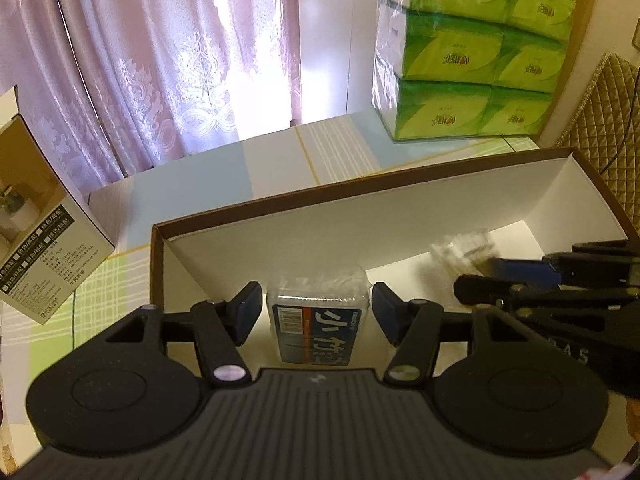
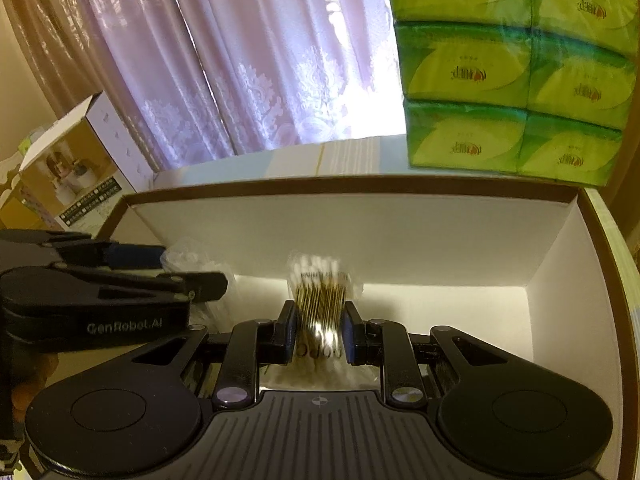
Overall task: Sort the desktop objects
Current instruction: 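Open the right tool dropping the swab bag while the left tool releases the toothpaste box, then withdraw both tools from the box back toward the remaining items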
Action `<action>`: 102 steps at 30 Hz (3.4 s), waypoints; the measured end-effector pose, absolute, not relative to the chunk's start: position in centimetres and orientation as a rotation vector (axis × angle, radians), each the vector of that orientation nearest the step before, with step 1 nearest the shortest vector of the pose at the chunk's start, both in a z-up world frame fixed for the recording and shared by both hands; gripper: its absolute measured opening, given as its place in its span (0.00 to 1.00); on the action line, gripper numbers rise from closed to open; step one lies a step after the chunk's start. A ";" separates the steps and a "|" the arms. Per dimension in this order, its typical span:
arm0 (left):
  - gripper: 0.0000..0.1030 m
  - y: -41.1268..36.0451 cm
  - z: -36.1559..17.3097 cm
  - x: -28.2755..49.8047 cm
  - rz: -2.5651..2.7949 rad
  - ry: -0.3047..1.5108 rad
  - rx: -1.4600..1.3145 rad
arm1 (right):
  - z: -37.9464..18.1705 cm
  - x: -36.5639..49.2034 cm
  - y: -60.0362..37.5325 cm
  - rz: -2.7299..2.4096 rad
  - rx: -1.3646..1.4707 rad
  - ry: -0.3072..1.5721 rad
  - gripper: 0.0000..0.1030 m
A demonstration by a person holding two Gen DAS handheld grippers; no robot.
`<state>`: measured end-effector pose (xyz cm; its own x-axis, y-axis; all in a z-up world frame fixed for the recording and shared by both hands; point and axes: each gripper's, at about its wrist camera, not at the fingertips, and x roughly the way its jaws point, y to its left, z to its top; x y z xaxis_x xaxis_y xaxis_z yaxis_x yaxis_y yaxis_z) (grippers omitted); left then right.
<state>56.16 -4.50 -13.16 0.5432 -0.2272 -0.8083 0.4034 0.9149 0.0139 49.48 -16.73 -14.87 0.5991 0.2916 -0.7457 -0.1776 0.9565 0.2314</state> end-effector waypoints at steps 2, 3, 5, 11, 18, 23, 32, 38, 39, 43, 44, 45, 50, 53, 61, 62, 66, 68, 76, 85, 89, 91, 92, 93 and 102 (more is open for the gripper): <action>0.59 -4.3 -12.9 56.0 -0.379 0.923 0.199 | -14.7 49.5 -16.8 0.262 0.149 0.879 0.21; 0.59 -4.1 -12.8 56.0 -0.383 0.923 0.193 | -14.6 49.5 -17.0 0.260 0.158 0.873 0.27; 0.59 -3.8 -12.4 55.8 -0.389 0.922 0.183 | -14.2 49.4 -17.2 0.254 0.164 0.861 0.36; 0.66 -3.2 -11.0 54.5 -0.414 0.900 0.171 | -12.9 48.1 -17.9 0.253 0.148 0.842 0.58; 0.76 -2.1 -8.9 51.8 -0.425 0.868 0.150 | -11.7 44.7 -18.7 0.242 0.090 0.813 0.86; 0.81 -1.7 -7.5 49.1 -0.435 0.855 0.133 | -10.7 41.8 -18.8 0.241 0.047 0.785 0.95; 0.86 -0.9 -5.2 44.7 -0.419 0.827 0.131 | -8.8 38.0 -18.9 0.220 0.049 0.772 0.98; 0.87 -0.5 -3.8 41.6 -0.405 0.815 0.114 | -7.5 35.5 -19.4 0.209 0.064 0.760 0.98; 0.87 -0.4 -3.6 41.1 -0.405 0.814 0.110 | -7.2 35.0 -19.5 0.209 0.066 0.759 0.98; 0.88 -0.4 -2.6 38.9 -0.405 0.804 0.108 | -6.2 32.9 -19.5 0.210 0.054 0.741 0.98; 0.88 -0.4 -2.4 38.3 -0.401 0.801 0.108 | -6.0 32.3 -19.5 0.209 0.049 0.735 0.98; 0.89 -0.3 -2.1 37.7 -0.398 0.797 0.103 | -5.7 31.6 -19.4 0.211 0.045 0.728 0.98; 0.90 0.4 -1.0 34.7 -0.384 0.788 0.072 | -4.8 28.9 -19.5 0.206 0.024 0.708 0.98; 0.90 0.7 -0.6 32.9 -0.373 0.784 0.072 | -4.4 27.1 -19.7 0.208 0.032 0.701 0.98; 0.90 1.0 0.2 28.2 -0.354 0.773 0.060 | -3.8 23.1 -20.2 0.213 0.054 0.698 0.98; 0.90 1.1 0.3 27.6 -0.350 0.770 0.058 | -3.7 22.6 -20.2 0.217 0.055 0.697 0.98; 0.90 1.4 0.6 25.5 -0.336 0.763 0.047 | -3.5 20.8 -20.2 0.236 0.053 0.693 0.98; 0.90 1.5 0.6 24.6 -0.332 0.764 0.040 | -3.5 20.0 -20.2 0.243 0.050 0.695 0.98; 0.90 1.9 -0.1 21.1 -0.300 0.781 0.041 | -4.1 17.2 -19.7 0.289 0.047 0.730 0.98; 0.90 2.5 -0.8 18.6 -0.271 0.803 0.045 | -5.1 15.0 -19.1 0.324 0.023 0.760 0.98; 0.90 2.6 -1.3 17.7 -0.264 0.815 0.047 | -5.6 14.1 -19.0 0.330 0.021 0.779 0.98; 0.90 2.7 -1.5 17.4 -0.256 0.821 0.054 | -5.9 13.9 -18.8 0.333 0.023 0.789 0.98; 0.90 2.7 -1.7 17.2 -0.253 0.825 0.056 | -6.1 13.8 -18.7 0.336 0.023 0.794 0.98; 0.90 2.8 -1.8 17.1 -0.252 0.830 0.056 | -6.2 13.7 -18.7 0.339 0.022 0.800 0.98; 0.90 3.3 -3.7 16.3 -0.243 0.882 0.060 | -7.8 12.8 -18.0 0.352 0.020 0.848 0.98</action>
